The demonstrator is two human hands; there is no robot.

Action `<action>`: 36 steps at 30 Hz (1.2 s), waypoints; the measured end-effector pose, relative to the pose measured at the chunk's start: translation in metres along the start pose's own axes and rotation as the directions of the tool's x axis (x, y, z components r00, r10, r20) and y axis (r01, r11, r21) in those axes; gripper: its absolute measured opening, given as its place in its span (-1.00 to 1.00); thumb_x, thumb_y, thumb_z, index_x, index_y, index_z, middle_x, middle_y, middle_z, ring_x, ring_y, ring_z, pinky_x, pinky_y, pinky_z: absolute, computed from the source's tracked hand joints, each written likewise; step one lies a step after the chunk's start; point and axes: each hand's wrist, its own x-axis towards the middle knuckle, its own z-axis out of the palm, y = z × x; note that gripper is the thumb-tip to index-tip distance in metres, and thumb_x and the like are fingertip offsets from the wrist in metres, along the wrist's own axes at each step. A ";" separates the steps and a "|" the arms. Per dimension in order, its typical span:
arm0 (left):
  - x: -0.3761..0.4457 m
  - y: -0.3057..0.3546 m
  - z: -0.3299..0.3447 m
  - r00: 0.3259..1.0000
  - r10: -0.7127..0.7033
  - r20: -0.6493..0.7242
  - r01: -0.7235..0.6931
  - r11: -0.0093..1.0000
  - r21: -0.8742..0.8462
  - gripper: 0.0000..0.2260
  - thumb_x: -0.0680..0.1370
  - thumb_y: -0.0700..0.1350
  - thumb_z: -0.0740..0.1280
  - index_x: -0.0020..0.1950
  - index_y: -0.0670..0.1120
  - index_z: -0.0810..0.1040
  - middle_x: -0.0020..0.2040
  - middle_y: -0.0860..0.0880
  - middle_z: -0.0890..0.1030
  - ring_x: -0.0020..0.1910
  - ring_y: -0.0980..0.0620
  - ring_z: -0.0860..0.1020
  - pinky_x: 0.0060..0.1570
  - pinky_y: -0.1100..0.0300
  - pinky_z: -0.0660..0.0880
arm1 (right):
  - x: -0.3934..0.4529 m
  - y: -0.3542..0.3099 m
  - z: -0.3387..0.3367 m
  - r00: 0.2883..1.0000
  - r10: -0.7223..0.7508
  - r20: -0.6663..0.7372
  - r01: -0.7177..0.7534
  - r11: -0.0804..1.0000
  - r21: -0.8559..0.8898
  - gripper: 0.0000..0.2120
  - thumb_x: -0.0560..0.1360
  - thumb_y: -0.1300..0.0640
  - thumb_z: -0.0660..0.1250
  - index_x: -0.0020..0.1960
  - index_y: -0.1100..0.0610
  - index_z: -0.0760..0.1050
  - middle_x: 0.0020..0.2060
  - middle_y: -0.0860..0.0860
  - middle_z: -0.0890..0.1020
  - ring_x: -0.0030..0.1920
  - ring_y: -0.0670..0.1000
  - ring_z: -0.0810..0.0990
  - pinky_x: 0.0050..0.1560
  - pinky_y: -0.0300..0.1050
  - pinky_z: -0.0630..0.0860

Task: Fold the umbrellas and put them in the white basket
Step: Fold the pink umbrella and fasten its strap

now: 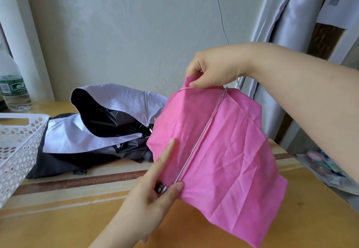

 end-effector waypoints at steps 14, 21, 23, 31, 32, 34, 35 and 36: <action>0.004 -0.015 -0.001 0.995 0.030 -0.099 -0.013 0.985 0.172 -0.43 0.44 0.09 0.32 0.32 0.55 0.19 -0.29 0.07 0.44 -0.42 0.19 0.27 -0.36 0.27 0.35 | 0.014 0.008 0.008 0.883 0.105 -0.458 0.008 0.971 0.237 -0.84 0.46 -0.02 0.44 -0.09 0.05 0.54 -0.29 -0.10 0.50 -0.36 -0.19 0.41 -0.29 -0.34 0.34; 0.004 -0.020 -0.002 0.984 -0.031 -0.174 0.059 0.986 0.157 -0.38 0.53 -0.09 0.38 0.30 0.56 0.23 -0.25 0.09 0.38 -0.36 0.10 0.32 -0.35 0.19 0.37 | -0.012 0.024 0.013 0.963 0.199 -0.182 -0.172 0.973 0.152 -0.84 0.47 -0.05 0.41 -0.15 0.04 0.58 -0.34 -0.06 0.60 -0.35 -0.12 0.50 -0.25 -0.22 0.39; 0.004 -0.021 -0.003 0.983 -0.045 -0.181 0.072 0.987 0.143 -0.37 0.53 -0.09 0.38 0.30 0.57 0.23 -0.14 0.02 0.40 -0.31 0.08 0.34 -0.29 0.15 0.40 | -0.013 0.026 0.019 0.971 0.202 -0.129 -0.170 0.959 0.226 -0.88 0.50 0.00 0.40 -0.14 0.04 0.58 -0.33 -0.03 0.65 -0.33 -0.11 0.56 -0.20 -0.21 0.45; 0.004 -0.017 -0.003 0.971 -0.066 -0.230 0.078 0.996 0.046 -0.42 0.51 -0.04 0.38 0.28 0.57 0.25 -0.43 0.03 0.26 -0.47 0.05 0.24 -0.41 0.22 0.27 | -0.006 0.026 0.028 0.936 0.239 -0.257 -0.066 0.839 0.539 -0.92 0.51 0.15 0.39 -0.15 0.14 0.58 -0.38 0.01 0.59 -0.42 -0.18 0.52 -0.23 -0.25 0.42; 0.004 -0.016 -0.003 0.968 -0.071 -0.240 0.080 0.996 0.028 -0.43 0.51 -0.03 0.38 0.26 0.58 0.25 -0.45 0.04 0.26 -0.47 0.04 0.25 -0.41 0.22 0.28 | -0.005 0.025 0.029 0.926 0.260 -0.273 -0.068 0.827 0.559 -0.91 0.50 0.15 0.40 -0.14 0.17 0.59 -0.37 0.02 0.58 -0.40 -0.16 0.52 -0.19 -0.20 0.43; 0.004 -0.014 -0.003 0.962 -0.087 -0.258 0.087 0.996 -0.010 -0.46 0.46 0.03 0.35 0.25 0.58 0.27 -0.48 0.06 0.28 -0.47 0.01 0.29 -0.42 0.22 0.31 | -0.002 0.023 0.032 0.901 0.296 -0.316 -0.079 0.830 0.552 -0.90 0.49 0.14 0.42 -0.12 0.18 0.61 -0.37 -0.01 0.57 -0.41 -0.18 0.50 -0.19 -0.26 0.45; 0.004 -0.014 -0.003 0.959 -0.099 -0.267 0.093 0.995 -0.034 -0.47 0.44 0.05 0.34 0.24 0.59 0.28 -0.49 0.07 0.31 -0.47 0.00 0.31 -0.41 0.22 0.33 | 0.001 0.020 0.033 0.885 0.308 -0.349 -0.099 0.856 0.507 -0.89 0.48 0.10 0.44 -0.14 0.15 0.60 -0.38 -0.05 0.54 -0.44 -0.22 0.47 -0.27 -0.35 0.42; 0.004 -0.014 -0.003 0.955 -0.110 -0.274 0.098 0.993 -0.060 -0.48 0.43 0.05 0.33 0.22 0.59 0.29 -0.50 0.08 0.35 -0.46 -0.01 0.32 -0.41 0.21 0.34 | 0.003 0.017 0.034 0.865 0.322 -0.385 -0.135 0.888 0.440 -0.86 0.47 0.04 0.45 -0.16 0.09 0.57 -0.38 -0.09 0.50 -0.44 -0.22 0.44 -0.34 -0.38 0.37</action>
